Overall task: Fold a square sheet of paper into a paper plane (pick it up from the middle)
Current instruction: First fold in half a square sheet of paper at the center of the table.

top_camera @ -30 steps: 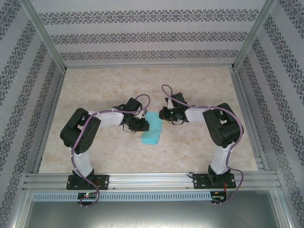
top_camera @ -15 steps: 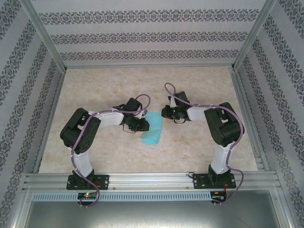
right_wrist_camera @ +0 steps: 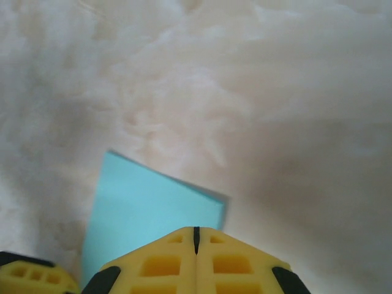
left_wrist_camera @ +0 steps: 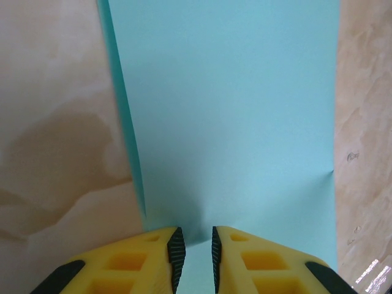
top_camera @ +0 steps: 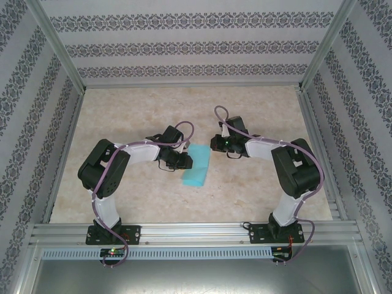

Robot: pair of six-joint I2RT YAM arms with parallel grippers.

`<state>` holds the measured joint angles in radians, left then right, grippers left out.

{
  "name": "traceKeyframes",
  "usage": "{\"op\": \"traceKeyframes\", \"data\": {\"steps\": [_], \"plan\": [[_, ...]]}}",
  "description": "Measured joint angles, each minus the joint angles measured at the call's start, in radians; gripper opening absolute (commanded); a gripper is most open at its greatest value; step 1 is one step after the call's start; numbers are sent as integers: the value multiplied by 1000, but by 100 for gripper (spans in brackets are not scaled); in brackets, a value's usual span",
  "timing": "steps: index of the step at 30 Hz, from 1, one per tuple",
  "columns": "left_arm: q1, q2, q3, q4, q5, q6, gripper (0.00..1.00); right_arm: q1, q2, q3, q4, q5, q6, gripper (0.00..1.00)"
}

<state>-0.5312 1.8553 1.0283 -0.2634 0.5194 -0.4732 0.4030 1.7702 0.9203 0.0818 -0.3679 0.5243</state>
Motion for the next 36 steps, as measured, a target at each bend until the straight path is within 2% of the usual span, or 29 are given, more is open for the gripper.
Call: {"op": "traceKeyframes", "data": {"steps": [6,15,27,32,36], "plan": [[0,2,5,-7,0,3,27,67,62,40,8,-16,5,4],[0,2,5,-7,0,6,27,29,136,56,22,-33,7,3],[0,2,5,-8,0,8,27,-34,142,50,50,-57,4,3],[0,2,5,-8,0,11,27,-25,102,4,69,-67,27,3],[0,2,6,-10,0,14,27,20,55,-38,86,-91,60,3]]}}
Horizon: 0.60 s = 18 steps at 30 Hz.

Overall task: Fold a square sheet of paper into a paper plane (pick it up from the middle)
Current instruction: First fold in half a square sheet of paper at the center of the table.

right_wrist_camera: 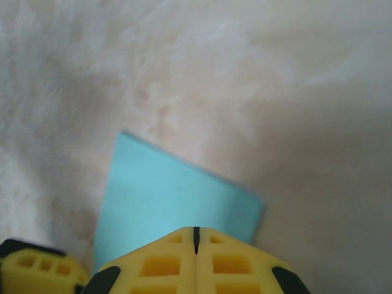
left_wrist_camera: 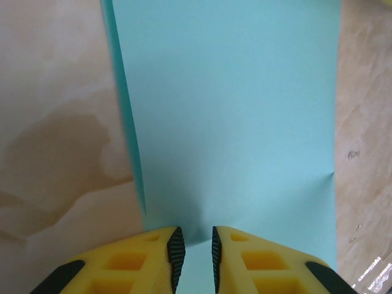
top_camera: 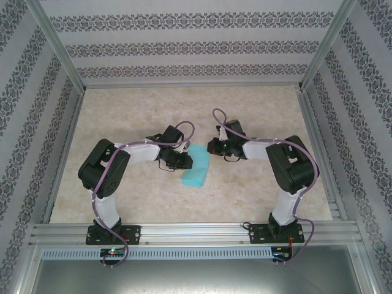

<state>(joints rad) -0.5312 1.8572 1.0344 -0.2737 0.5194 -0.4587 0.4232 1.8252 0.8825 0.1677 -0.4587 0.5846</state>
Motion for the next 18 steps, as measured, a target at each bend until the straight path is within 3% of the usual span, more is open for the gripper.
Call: {"op": "traceKeyframes", "data": {"steps": [6,18], "plan": [[0,1,0,0,0,3,27,79,-13,-35,0,-15,21,3],[0,6,11,-13,0,11,27,84,-36,-82,-20,-23,14,3]]}}
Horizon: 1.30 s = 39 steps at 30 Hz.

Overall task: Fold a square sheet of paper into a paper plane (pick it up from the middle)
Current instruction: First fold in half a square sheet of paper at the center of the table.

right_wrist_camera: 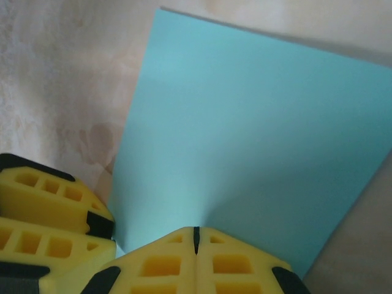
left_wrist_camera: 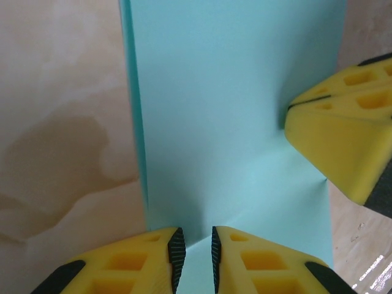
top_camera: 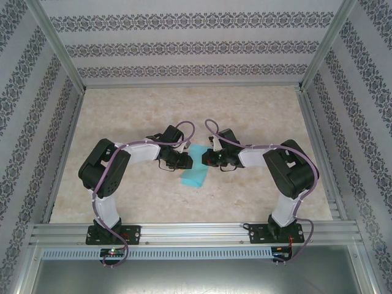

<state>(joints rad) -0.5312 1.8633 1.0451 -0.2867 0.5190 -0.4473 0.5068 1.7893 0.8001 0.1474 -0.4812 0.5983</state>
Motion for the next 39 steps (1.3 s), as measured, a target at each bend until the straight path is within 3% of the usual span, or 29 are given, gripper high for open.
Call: {"op": "traceKeyframes", "data": {"steps": [17,27,39], "plan": [[0,16,33,-47,0,25,27,-14,-109,-89,-65,-22,-24,3],[0,18,35,-50,0,26,27,44,-51,-20,-47,-64,2,4],[0,25,49,-67,0,34,27,46,-37,-21,-124,-97,-57,4]]}}
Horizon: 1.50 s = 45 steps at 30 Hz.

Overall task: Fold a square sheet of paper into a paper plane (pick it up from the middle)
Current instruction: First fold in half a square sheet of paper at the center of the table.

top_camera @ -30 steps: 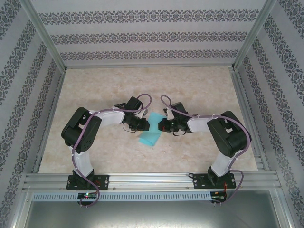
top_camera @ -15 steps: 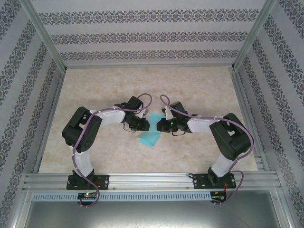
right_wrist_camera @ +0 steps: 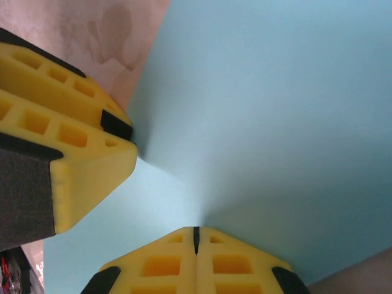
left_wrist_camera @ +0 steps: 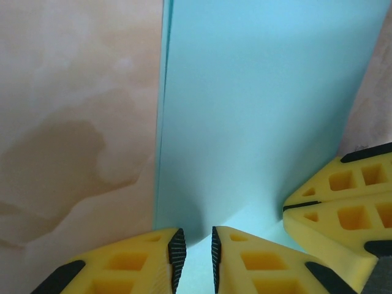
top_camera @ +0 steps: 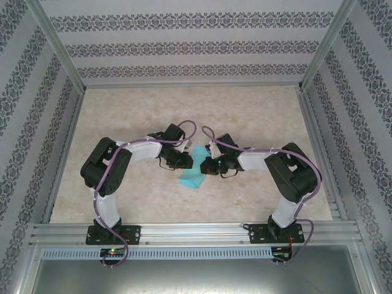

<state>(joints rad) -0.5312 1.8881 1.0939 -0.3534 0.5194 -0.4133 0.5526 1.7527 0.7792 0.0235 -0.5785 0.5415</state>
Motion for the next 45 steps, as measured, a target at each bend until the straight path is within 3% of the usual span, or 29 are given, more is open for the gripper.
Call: {"op": "traceKeyframes", "data": {"steps": [17,25,35,45], "plan": [[0,13,21,-28,0,19,27,-14,-98,-85,-80,-17,-67,3],[0,13,23,-32,0,22,27,-13,-183,-85,-79,-14,3,3],[0,13,23,-32,0,22,27,47,-44,5,21,-26,64,4],[0,13,23,-32,0,26,27,61,-1,9,-2,-57,42,3]]}}
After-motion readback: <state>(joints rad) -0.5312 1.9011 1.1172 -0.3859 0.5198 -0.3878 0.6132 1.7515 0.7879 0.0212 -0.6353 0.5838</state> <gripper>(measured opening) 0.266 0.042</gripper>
